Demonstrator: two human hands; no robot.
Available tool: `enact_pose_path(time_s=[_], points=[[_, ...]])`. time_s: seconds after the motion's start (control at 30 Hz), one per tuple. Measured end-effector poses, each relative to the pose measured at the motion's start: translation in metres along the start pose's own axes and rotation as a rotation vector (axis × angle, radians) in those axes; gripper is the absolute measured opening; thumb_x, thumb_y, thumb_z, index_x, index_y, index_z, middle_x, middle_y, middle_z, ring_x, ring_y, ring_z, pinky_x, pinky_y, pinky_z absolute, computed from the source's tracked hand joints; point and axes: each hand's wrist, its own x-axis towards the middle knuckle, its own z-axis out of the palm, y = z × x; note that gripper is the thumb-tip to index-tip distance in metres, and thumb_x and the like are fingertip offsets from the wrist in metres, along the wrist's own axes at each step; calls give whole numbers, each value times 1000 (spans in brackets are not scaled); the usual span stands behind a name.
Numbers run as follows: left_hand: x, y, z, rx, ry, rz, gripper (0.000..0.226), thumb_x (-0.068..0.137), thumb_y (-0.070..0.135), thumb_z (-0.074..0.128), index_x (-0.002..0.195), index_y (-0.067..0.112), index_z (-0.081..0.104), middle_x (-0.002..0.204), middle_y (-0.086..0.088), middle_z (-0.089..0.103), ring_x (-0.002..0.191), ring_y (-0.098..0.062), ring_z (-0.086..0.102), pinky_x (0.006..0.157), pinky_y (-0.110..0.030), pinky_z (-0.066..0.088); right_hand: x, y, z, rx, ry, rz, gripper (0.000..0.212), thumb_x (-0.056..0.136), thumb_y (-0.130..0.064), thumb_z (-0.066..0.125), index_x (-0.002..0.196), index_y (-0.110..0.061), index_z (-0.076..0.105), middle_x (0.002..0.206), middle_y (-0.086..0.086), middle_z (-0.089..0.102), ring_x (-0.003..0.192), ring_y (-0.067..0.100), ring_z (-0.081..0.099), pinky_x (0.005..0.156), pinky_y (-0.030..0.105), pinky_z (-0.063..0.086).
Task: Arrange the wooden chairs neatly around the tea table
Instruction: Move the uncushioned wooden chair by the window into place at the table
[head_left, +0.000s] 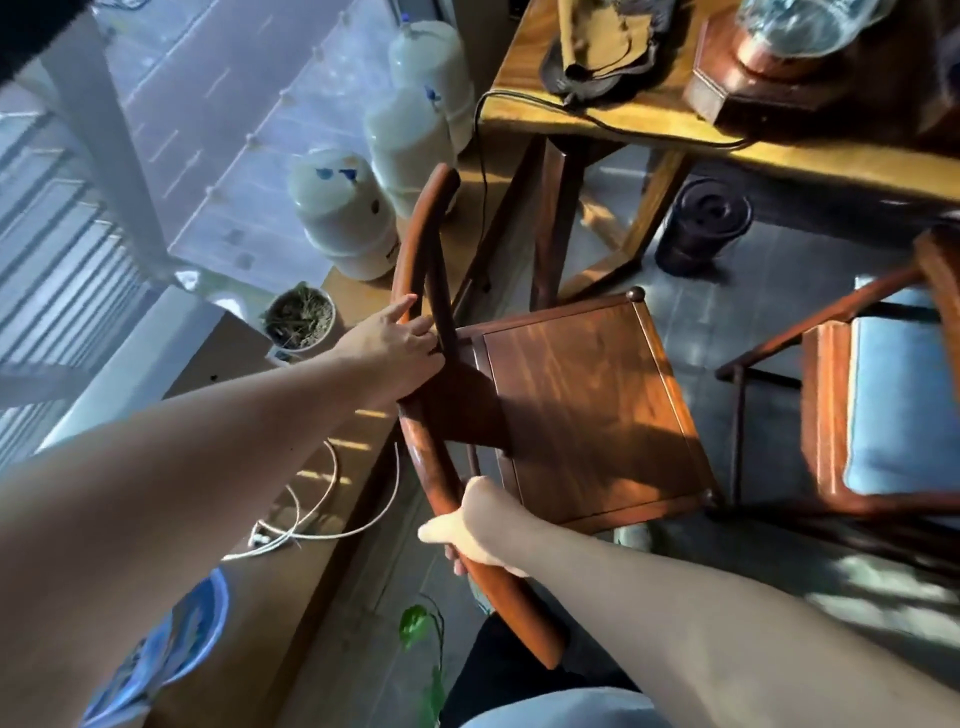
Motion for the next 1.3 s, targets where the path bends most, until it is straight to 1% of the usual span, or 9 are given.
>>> enact_pose_path(time_s=[0.2, 0.23, 0.3, 0.33, 0.43, 0.53, 0.73, 0.97, 1.3], points=[[0, 4, 6, 39, 7, 80, 30, 91, 21, 54, 121, 26, 51, 123, 3, 56, 126, -21, 37, 115, -56, 15, 3, -4, 3, -148, -19, 284, 27, 91, -33, 53, 75, -11, 55, 71, 0, 65, 68, 13, 63, 70, 29, 49], [0, 9, 5, 33, 13, 81, 31, 90, 20, 54, 121, 26, 51, 123, 3, 56, 127, -22, 37, 114, -56, 15, 3, 2, 0, -152, -40, 320, 28, 94, -33, 49, 78, -10, 55, 83, 0, 69, 78, 13, 64, 70, 30, 47], [-1, 19, 3, 18, 23, 78, 30, 91, 19, 51, 120, 24, 51, 120, 1, 57, 127, -23, 37, 114, -57, 16, -5, 16, -5, -154, -104, 239, 23, 101, -24, 41, 94, -5, 52, 128, 7, 61, 117, 20, 57, 91, 30, 46], [-1, 26, 0, 8, 24, 71, 29, 91, 18, 50, 119, 24, 52, 118, 1, 58, 127, -23, 37, 113, -58, 17, -12, 24, -12, -162, -91, 189, 17, 101, -18, 42, 98, -4, 51, 133, 10, 57, 123, 23, 54, 94, 27, 45], [-1, 48, -14, -44, 23, 47, 28, 90, 19, 50, 117, 24, 55, 119, 0, 58, 127, -23, 39, 112, -59, 18, -30, 54, -32, -190, 17, 37, 19, 84, -21, 66, 80, -14, 48, 79, 2, 70, 68, 12, 70, 57, 24, 52], [-2, 77, -31, -37, 61, 33, 27, 87, 18, 48, 111, 24, 59, 109, -1, 61, 115, -25, 49, 111, -61, 18, -52, 81, -52, -285, 3, -56, 20, 70, -22, 63, 84, -11, 55, 60, 2, 68, 43, 12, 64, 45, 22, 48], [6, 138, -75, -60, -3, -6, 23, 88, 21, 48, 108, 22, 59, 104, -3, 63, 106, -28, 52, 110, -61, 20, -89, 132, -104, -365, -91, -48, 21, 69, -18, 62, 87, -7, 57, 54, 4, 66, 41, 18, 62, 42, 24, 48], [22, 180, -104, -88, -10, 32, 25, 87, 31, 54, 109, 20, 56, 106, -3, 61, 102, -26, 53, 90, -43, 41, -108, 173, -150, -588, -144, -61, 25, 67, -23, 62, 81, -3, 67, 59, 5, 72, 48, 18, 66, 54, 32, 56], [20, 136, -77, -202, 111, 87, 40, 80, 33, 61, 118, 29, 51, 116, 7, 60, 116, -19, 49, 108, -38, 30, -113, 177, -148, -527, -118, -38, 38, 73, -22, 67, 106, -5, 59, 76, 7, 76, 48, 11, 64, 41, 17, 43]])
